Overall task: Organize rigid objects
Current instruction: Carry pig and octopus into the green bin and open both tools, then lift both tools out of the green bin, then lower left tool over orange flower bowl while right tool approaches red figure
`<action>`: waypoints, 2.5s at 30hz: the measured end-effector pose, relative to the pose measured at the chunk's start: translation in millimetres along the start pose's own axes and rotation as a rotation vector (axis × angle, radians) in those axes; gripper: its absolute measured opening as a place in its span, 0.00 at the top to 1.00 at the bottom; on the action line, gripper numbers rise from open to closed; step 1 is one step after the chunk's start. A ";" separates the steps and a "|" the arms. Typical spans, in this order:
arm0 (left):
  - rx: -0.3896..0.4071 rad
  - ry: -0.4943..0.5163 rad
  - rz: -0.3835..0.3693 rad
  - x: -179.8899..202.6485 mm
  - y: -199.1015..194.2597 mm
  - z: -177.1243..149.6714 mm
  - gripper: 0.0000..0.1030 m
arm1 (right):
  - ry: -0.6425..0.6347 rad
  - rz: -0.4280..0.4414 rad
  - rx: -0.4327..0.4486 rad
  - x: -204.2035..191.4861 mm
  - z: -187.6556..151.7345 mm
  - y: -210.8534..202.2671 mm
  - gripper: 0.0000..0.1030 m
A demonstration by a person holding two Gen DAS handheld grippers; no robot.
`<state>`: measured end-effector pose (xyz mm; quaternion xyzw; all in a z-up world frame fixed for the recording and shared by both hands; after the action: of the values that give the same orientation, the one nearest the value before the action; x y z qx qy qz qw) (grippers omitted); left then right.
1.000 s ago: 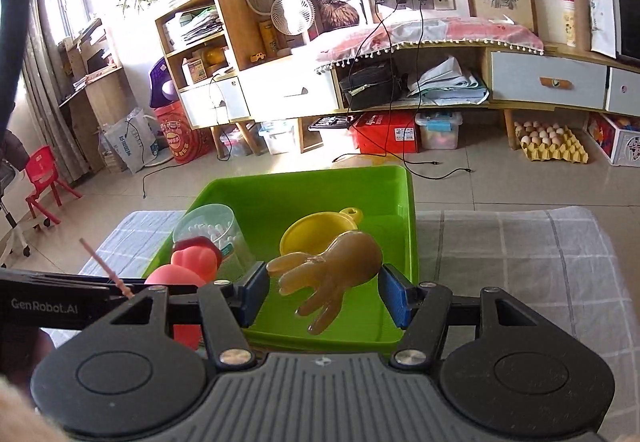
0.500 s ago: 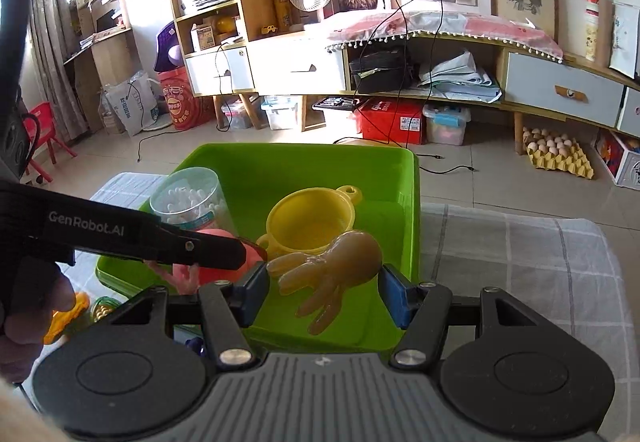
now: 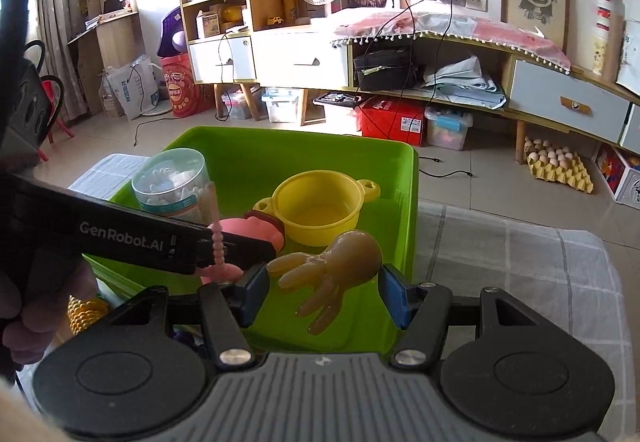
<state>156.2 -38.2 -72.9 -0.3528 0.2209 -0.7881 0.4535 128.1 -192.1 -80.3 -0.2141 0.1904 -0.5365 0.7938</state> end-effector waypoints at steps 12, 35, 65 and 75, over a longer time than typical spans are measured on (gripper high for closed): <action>0.041 0.093 0.069 5.5 5.2 -3.8 0.44 | -0.018 0.016 0.020 -3.8 -4.4 -6.3 0.59; 0.139 0.038 0.060 16.1 -61.5 -9.7 0.05 | 0.023 0.066 0.013 -9.8 11.0 -54.5 0.37; 0.130 0.145 0.290 -32.6 -147.5 -81.5 0.04 | 0.047 0.060 -0.051 -35.7 -54.7 -86.2 0.31; 0.086 0.187 0.326 -66.4 -152.0 -103.9 0.04 | 0.027 0.129 -0.098 -38.7 -93.4 -79.7 0.38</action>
<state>15.2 97.1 -62.9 -0.2181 0.2823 -0.7422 0.5673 3.4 -195.2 -112.2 -0.2326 0.2404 -0.4772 0.8127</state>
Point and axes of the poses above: each gripper's, at about its wrist camera, not at the fingertips, and y roughly the way its jaws point, x to its right, z to its top, the point moved 2 cm from there along y, roughly the way its jaws point, and after that the axes turned 3 degrees about z, right-handed, at the moved point
